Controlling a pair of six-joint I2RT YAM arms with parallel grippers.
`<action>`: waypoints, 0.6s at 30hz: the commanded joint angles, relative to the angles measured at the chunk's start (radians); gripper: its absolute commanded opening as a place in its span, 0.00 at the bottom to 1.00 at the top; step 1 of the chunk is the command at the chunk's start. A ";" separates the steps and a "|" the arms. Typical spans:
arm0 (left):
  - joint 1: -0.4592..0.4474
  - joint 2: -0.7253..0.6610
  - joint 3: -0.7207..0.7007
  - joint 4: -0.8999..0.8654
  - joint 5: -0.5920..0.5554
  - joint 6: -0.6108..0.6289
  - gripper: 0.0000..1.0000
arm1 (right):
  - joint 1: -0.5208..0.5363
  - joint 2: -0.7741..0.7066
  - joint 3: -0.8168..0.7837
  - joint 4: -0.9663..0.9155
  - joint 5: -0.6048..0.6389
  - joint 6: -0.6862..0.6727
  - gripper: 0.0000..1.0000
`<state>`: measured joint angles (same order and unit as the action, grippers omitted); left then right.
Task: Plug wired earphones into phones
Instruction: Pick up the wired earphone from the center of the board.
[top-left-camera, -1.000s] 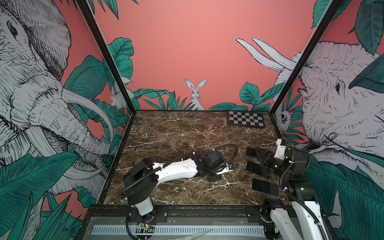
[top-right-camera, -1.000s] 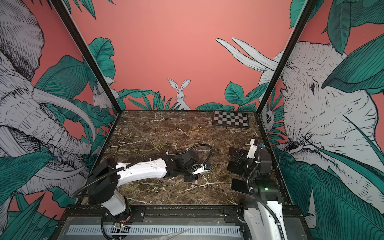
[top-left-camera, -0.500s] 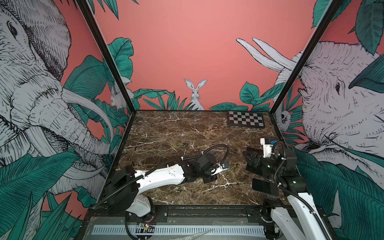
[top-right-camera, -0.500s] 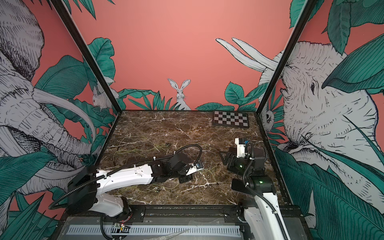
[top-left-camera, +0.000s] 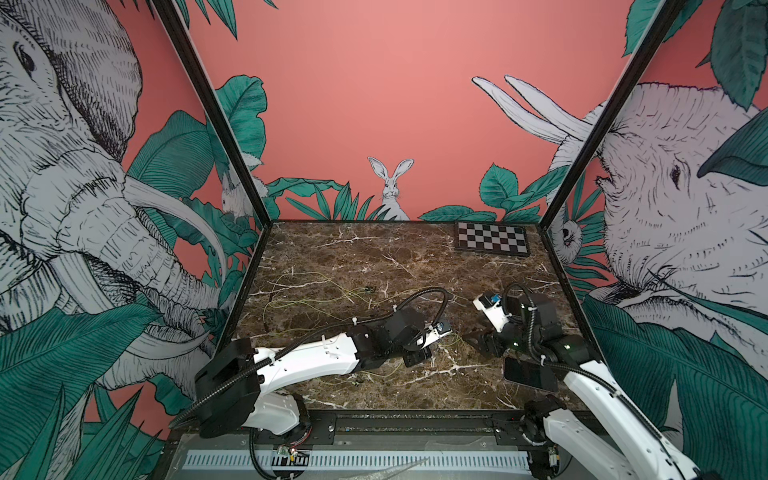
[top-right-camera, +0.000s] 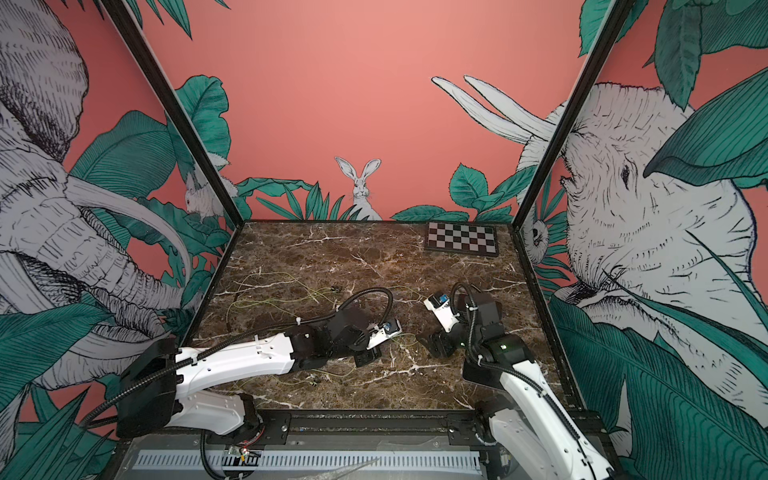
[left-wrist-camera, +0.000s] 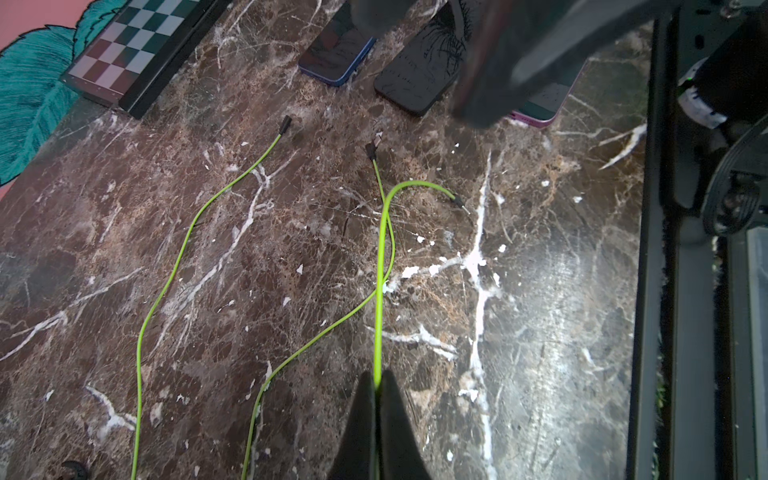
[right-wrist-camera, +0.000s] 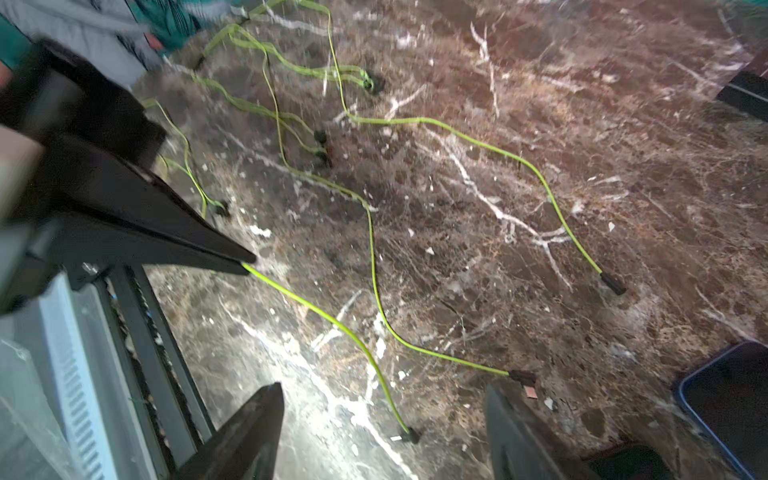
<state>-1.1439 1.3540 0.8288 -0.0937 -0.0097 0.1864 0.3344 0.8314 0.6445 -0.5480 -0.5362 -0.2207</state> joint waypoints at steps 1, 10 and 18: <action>-0.003 -0.046 -0.034 0.051 -0.007 -0.053 0.00 | 0.039 0.069 0.029 -0.052 0.068 -0.185 0.80; -0.004 -0.093 -0.065 0.072 -0.003 -0.093 0.00 | 0.121 0.206 0.008 0.091 0.133 -0.192 0.82; -0.004 -0.156 -0.099 0.094 -0.001 -0.114 0.00 | 0.129 0.231 -0.055 0.254 0.276 -0.189 0.72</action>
<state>-1.1439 1.2362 0.7494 -0.0254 -0.0093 0.0990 0.4580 1.0733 0.6064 -0.3950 -0.3271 -0.3973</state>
